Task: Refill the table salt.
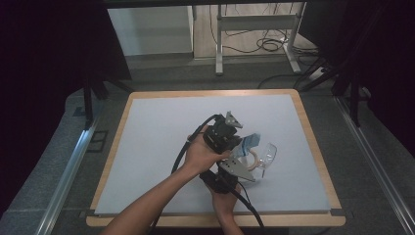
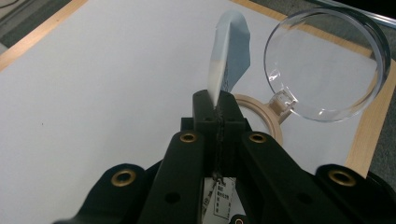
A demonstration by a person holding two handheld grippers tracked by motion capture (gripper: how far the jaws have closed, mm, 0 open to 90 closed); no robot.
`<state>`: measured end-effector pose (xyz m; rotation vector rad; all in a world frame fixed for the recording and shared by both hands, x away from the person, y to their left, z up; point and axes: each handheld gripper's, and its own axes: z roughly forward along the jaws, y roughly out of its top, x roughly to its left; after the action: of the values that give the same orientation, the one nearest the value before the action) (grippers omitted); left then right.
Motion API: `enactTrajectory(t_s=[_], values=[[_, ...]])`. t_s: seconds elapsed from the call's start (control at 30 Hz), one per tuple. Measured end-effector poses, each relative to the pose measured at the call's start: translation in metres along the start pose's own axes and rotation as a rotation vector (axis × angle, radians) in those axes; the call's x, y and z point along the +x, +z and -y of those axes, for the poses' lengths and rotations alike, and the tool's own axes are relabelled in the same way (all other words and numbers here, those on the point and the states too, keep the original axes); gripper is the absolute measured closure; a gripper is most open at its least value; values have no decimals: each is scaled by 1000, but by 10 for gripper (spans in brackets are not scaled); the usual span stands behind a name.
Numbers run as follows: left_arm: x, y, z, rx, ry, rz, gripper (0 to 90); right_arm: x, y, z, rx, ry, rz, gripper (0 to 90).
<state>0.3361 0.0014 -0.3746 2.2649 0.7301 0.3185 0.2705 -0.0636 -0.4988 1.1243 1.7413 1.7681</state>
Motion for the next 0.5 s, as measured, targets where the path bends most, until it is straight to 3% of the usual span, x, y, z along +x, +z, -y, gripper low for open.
enactTrajectory(t_s=[0.5], values=[[0, -1, 0, 0, 1, 2, 898, 0, 0, -1, -4, -3, -1, 530]])
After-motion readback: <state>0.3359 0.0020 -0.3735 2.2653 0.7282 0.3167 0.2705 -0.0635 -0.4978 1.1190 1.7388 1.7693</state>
